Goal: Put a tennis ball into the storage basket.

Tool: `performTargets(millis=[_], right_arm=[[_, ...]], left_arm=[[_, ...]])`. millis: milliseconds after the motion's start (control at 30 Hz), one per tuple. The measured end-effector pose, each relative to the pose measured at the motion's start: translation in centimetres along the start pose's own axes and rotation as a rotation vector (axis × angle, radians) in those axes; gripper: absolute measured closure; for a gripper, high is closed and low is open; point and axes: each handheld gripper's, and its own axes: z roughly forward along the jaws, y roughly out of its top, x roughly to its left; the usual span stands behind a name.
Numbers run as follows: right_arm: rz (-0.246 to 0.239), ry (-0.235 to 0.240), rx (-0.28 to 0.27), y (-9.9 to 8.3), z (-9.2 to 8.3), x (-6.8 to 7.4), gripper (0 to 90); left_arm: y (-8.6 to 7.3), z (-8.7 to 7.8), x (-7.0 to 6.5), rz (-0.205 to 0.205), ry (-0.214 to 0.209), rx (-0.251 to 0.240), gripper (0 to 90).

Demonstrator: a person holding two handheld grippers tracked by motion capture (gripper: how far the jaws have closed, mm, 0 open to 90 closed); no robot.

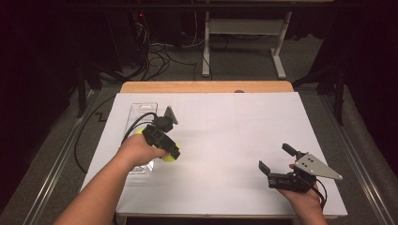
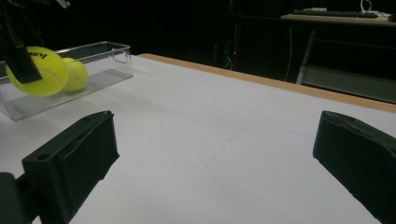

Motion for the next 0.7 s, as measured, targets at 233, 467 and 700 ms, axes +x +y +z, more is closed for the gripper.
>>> performTargets(millis=[233, 467, 700], right_arm=[[0.004, 0.000, -0.001, 0.0, 0.0, 0.0, 0.4], [0.004, 0.001, 0.000, 0.0, 0.0, 0.0, 0.4], [0.003, 0.000, 0.000, 0.0, 0.0, 0.0, 0.4]], left_arm=[[0.0, -0.9, 0.2, -0.012, 0.002, -0.003, 26.8], [-0.3, -1.7, 0.5, -0.015, 0.003, -0.014, 26.8], [-0.6, -2.0, 0.7, -0.017, 0.001, -0.018, 26.8]])
